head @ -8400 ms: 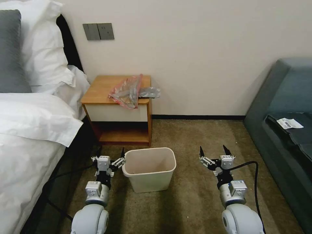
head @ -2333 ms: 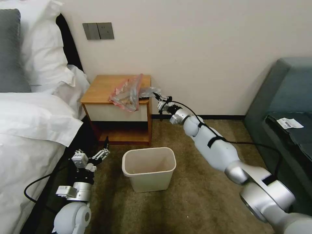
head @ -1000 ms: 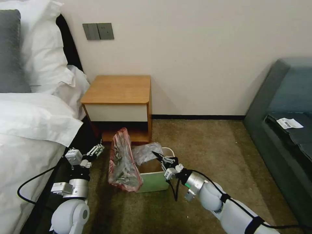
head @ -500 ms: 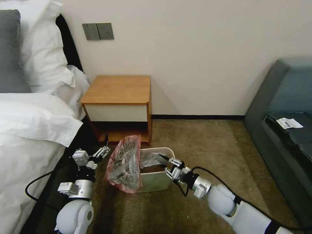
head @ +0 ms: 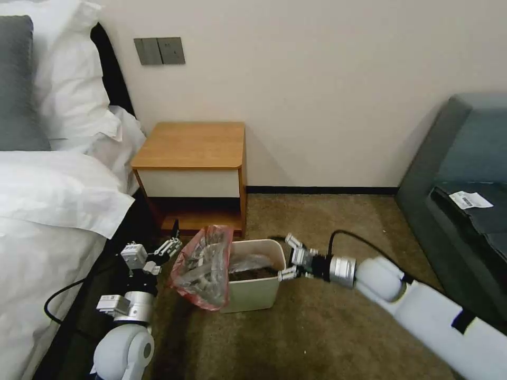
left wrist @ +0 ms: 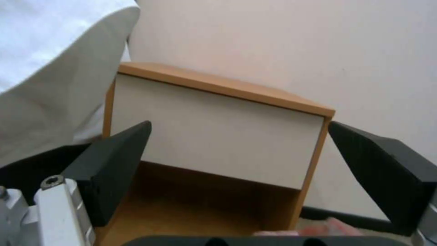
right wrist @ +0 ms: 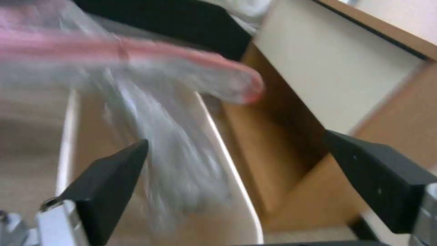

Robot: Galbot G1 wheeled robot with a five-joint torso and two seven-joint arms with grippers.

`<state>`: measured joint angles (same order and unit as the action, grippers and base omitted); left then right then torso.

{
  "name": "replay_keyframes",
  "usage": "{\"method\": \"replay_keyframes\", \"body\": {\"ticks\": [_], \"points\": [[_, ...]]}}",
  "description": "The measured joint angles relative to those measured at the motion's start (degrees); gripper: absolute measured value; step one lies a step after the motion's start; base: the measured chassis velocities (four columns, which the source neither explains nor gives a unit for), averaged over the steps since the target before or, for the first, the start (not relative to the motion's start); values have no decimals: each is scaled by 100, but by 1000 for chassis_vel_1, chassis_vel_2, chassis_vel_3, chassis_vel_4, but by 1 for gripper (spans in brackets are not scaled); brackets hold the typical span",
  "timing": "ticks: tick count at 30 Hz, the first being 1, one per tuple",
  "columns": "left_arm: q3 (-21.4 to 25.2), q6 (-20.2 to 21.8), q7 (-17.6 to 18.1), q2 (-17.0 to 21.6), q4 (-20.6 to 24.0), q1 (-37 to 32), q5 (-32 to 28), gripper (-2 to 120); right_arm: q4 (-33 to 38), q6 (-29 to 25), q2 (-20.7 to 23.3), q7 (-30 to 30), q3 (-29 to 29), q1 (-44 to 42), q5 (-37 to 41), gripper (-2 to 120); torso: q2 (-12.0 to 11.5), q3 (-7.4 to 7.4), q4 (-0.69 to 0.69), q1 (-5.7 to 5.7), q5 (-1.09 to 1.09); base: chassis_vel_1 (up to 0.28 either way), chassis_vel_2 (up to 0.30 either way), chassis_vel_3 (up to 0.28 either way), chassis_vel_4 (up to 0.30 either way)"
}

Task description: Pick up the garbage bag from the table and place it over the trash can.

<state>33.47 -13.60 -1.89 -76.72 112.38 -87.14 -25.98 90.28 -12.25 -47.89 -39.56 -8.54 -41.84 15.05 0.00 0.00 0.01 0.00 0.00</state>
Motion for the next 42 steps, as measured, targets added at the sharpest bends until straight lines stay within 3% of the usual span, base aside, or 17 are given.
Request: {"method": "replay_keyframes", "body": {"ticks": [1,4,5,8,11,14,17,18,21,22,24,25,29,31,37,42], "points": [[0,0,0,0,0,0,0,97,0,0,0,0,0,0,0,98,0,0,0,0,0,0,0,0,0],[11,125,-2,10,74,-78,-49,97,-140,536,-218,-2057,759,181,281,100,0,0,0,0,0,0,0,0,0],[11,125,-2,10,74,-78,-49,97,-140,536,-218,-2057,759,181,281,100,0,0,0,0,0,0,0,0,0],[55,217,30,48,98,-118,-151,97,-308,784,-353,-3876,1275,289,59,100,0,0,0,0,-1,0,0,0,0],[59,386,94,80,165,-135,-269,97,-363,838,-333,-4262,1401,208,144,100,0,0,-1,0,-1,0,0,0,0],[2,716,215,97,356,-163,-529,97,-335,869,-320,-4198,1499,69,408,100,0,0,-3,0,3,0,0,0,0],[-165,1404,497,169,945,-251,-1136,97,-106,613,-390,-3435,1736,-199,535,100,0,0,-1,0,-1,0,0,0,0],[-165,1404,497,169,945,-251,-1136,97,-106,613,-390,-3435,1736,-199,535,100,0,0,-1,0,-1,0,0,0,0],[-279,2146,707,220,1593,-211,-1842,97,151,282,-509,-2307,1766,-531,705,100,0,0,-2,0,0,0,0,0,0],[-279,2146,707,220,1593,-211,-1842,97,151,282,-509,-2307,1766,-531,705,100,0,0,-2,0,0,0,0,0,0],[-286,3121,1199,271,1893,-152,-2112,96,327,125,-647,-1572,1762,-796,775,100,0,-1,-2,0,2,0,0,0,0],[-286,3408,1354,319,1930,-150,-2184,95,390,73,-683,-1322,1760,-891,798,100,0,0,-1,0,1,0,0,0,0],[-278,3815,1484,422,1897,-158,-2252,93,492,-49,-733,-892,1744,-1052,840,100,0,-1,-1,0,0,0,0,0,0],[-251,4220,1494,503,1742,-128,-2595,93,562,-134,-802,-666,1746,-1170,885,100,0,-1,-1,0,-1,0,0,0,0],[-321,4538,1481,497,1560,-81,-2856,94,630,-215,-933,-549,1747,-1295,896,100,0,0,-1,0,-1,0,0,0,0],[-371,4527,1314,436,1276,-67,-3029,94,581,-308,-1008,-626,1753,-1394,874,100,0,-1,-1,0,0,0,0,0,0]]}}
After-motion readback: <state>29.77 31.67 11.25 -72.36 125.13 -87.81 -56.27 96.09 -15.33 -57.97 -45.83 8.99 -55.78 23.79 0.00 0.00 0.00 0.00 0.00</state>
